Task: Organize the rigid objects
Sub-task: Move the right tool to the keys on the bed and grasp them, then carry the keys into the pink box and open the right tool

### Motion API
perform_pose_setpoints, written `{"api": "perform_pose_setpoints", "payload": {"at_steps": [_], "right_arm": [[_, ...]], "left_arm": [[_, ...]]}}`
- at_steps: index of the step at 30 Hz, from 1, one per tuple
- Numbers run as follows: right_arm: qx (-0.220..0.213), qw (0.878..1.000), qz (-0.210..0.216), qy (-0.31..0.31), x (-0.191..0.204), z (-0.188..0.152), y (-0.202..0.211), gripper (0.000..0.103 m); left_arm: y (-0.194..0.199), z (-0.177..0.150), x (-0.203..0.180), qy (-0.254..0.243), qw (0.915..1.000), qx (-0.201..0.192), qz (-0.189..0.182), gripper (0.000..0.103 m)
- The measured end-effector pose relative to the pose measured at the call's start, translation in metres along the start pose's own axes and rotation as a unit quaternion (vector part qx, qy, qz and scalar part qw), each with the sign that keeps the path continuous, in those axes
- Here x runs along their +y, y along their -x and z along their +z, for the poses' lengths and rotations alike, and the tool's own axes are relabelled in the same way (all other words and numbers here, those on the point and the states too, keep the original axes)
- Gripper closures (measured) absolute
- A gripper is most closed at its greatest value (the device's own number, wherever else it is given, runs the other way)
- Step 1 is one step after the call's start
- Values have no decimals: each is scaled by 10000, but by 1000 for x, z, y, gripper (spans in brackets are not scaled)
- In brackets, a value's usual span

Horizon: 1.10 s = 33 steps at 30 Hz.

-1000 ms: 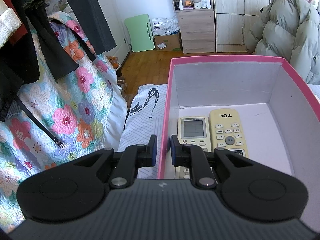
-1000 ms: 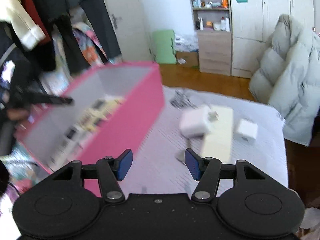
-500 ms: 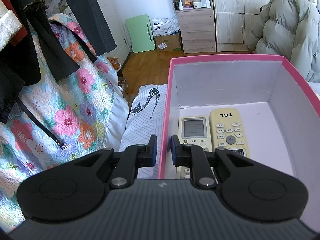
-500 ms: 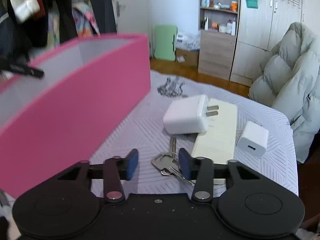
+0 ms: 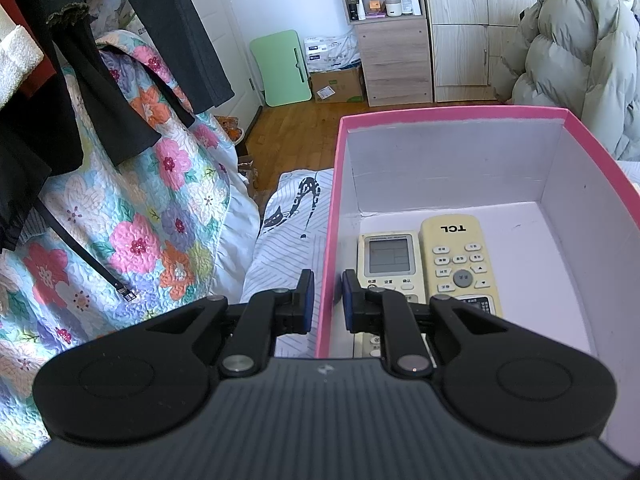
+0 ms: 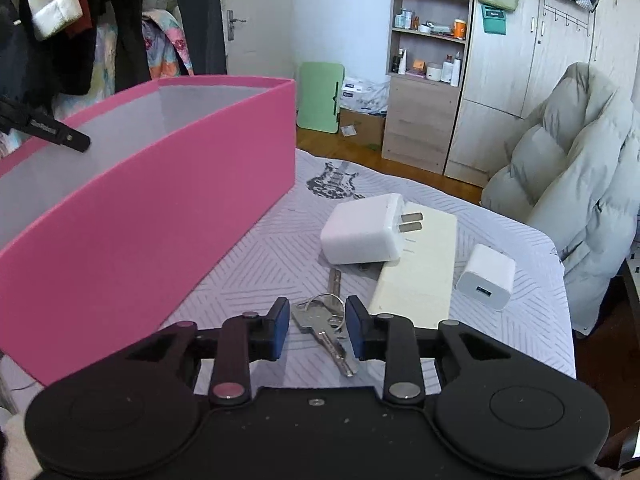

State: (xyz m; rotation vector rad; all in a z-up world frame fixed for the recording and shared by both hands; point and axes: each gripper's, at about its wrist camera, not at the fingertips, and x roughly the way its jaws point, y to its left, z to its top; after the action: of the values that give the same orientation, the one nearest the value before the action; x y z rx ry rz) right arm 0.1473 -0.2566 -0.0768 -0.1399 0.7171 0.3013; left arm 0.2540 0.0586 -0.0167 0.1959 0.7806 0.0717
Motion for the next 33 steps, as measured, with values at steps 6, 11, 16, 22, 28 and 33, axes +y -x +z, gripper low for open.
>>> {"api": "perform_pose_setpoints", "payload": {"at_steps": [6,11,16,22,28,33], "right_arm": [[229,9994,100,-221,1,1,-20,54],[118,9981,62,-601,-5,2,-14,75],[-39,9942,306,-1033,-13,6,5,95],[-182,9917,313,-1232,-15,5,17,95],[-543,9898,345,-1273,-14,23,45,95],[-975,9887,542,-999,-2,58,79,95]], "left_arm": [[0,0,0,-29,10000,-2,24,88],[0,0,0,-46,10000,-2,32,88],[0,0,-1,-24,10000,-1,27,88],[1,0,-1,10,10000,-3,12,88],[1,1,-1,-16,10000,-7,28,87],[1,0,-1,21,10000,-10,12,87]]}}
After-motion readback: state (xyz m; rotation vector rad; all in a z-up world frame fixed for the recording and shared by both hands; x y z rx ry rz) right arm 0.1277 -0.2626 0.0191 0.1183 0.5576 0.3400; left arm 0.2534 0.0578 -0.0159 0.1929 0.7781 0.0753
